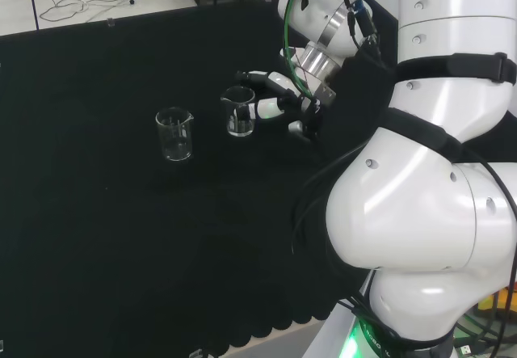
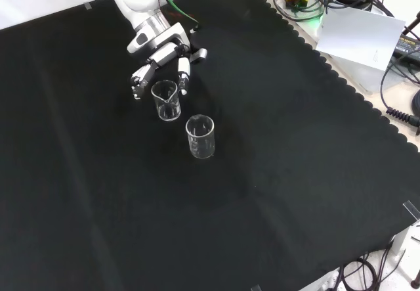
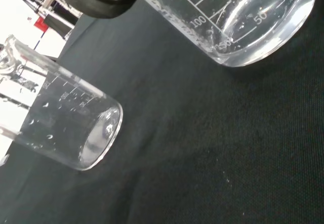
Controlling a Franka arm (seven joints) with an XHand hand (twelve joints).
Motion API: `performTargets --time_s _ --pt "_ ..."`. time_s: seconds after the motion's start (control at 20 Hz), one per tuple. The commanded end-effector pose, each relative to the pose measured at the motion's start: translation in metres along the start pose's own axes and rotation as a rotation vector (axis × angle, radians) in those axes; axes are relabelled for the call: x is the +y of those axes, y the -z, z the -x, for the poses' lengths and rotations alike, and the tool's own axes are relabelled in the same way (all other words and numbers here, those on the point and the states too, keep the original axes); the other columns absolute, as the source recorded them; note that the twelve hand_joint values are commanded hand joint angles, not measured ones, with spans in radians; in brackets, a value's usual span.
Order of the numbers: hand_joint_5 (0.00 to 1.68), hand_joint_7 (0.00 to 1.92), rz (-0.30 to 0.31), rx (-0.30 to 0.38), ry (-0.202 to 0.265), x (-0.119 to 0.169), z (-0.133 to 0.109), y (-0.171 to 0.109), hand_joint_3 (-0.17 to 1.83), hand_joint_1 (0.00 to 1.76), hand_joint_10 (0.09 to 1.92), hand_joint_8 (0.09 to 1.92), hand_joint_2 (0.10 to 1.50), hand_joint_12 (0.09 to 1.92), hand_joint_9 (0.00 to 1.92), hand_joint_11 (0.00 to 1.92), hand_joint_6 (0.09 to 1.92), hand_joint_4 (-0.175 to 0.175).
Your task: Pick up the beaker on the right.
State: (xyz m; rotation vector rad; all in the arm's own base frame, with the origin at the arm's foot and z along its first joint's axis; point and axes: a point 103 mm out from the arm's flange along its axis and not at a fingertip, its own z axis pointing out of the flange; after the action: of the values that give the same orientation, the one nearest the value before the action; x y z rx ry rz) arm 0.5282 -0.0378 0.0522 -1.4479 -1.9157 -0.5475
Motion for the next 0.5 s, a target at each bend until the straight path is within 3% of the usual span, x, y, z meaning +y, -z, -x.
performTargets --time_s 0.05,0.5 --pt "0.46 0.28 -0.036 0.015 0.025 -0.0002 -0.002 -0.003 -0.17 0.88 0.63 0.7 0.83 1.29 0.34 0.0 0.09 -0.046" --pt "0.55 0.38 0.004 0.026 0.025 -0.0014 -0.0016 -0.0078 -0.17 0.96 0.61 0.73 0.85 1.33 0.42 0.0 0.1 -0.046"
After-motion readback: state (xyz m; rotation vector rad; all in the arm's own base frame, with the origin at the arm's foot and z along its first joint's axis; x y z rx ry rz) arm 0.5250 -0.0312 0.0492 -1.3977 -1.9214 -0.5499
